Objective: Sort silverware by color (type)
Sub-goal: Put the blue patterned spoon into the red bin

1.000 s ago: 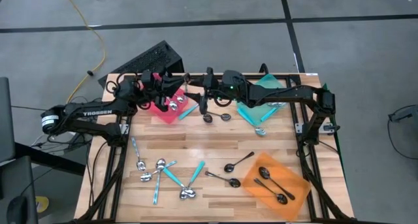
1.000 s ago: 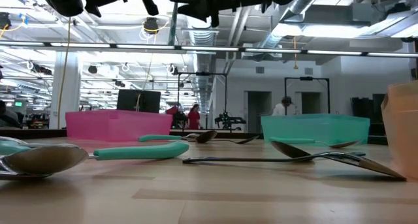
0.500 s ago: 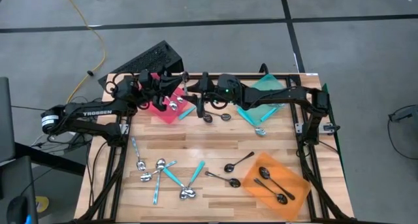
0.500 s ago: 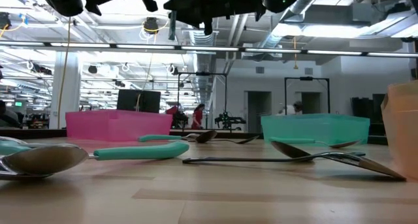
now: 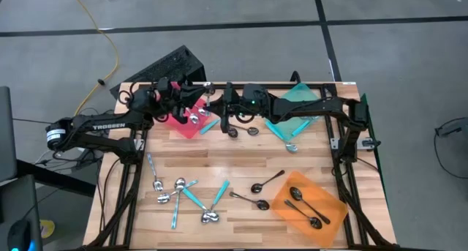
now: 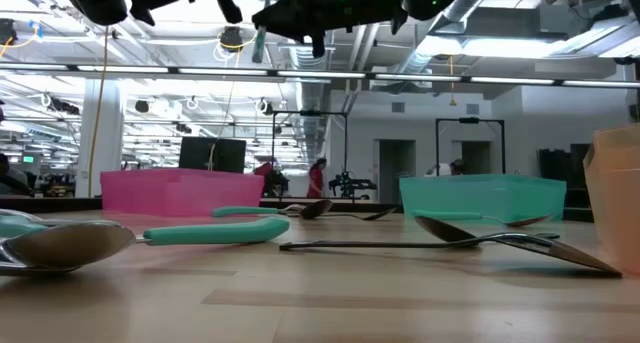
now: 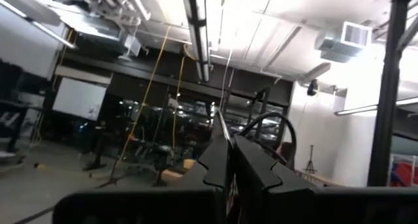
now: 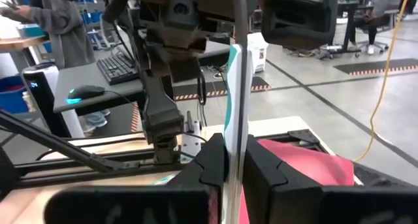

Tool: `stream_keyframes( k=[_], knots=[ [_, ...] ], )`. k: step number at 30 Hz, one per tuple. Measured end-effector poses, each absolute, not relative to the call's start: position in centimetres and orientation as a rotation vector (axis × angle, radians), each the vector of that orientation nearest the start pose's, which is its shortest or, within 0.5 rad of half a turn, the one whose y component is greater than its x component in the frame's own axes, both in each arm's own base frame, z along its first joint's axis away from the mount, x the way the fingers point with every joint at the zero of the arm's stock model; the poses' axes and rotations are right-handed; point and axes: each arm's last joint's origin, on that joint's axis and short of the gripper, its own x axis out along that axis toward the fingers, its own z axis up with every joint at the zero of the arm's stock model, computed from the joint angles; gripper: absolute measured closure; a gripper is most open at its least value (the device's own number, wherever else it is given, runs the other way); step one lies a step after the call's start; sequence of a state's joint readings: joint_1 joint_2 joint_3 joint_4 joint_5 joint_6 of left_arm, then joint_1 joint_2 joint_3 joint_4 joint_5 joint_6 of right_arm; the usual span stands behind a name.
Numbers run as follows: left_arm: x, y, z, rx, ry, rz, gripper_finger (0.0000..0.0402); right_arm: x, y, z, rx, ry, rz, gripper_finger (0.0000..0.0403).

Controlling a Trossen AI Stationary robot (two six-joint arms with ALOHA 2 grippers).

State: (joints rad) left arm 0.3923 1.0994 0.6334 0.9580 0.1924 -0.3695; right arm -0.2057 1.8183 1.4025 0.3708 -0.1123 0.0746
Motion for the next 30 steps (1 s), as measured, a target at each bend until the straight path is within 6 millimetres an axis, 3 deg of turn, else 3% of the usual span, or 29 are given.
stream_keyframes(
  k=[4,10,15,22,30],
  knots=[
    [21.7,8.3,32.4,-0.219,-0.453,0.101,0.0382,42.1,-8.4,31.0,0.087,0.05,-0.097,0.0352],
    [21.8,8.2,31.7,-0.238,-0.357,0.068,0.0315,40.7,-8.9,33.4,0.082,-0.006,-0.123,0.0354],
    [21.2,8.1,31.0,-0.29,-0.221,0.12,0.0281,39.5,-9.5,34.2,0.087,0.027,-0.166,0.0354],
    [18.2,7.4,31.1,-0.348,-0.077,0.2,0.0278,39.3,-9.2,34.5,0.115,0.035,-0.164,0.0354],
    [13.6,6.2,30.7,-0.416,0.034,0.464,0.0279,39.6,-7.5,33.2,0.095,0.167,-0.181,0.0354]
  ],
)
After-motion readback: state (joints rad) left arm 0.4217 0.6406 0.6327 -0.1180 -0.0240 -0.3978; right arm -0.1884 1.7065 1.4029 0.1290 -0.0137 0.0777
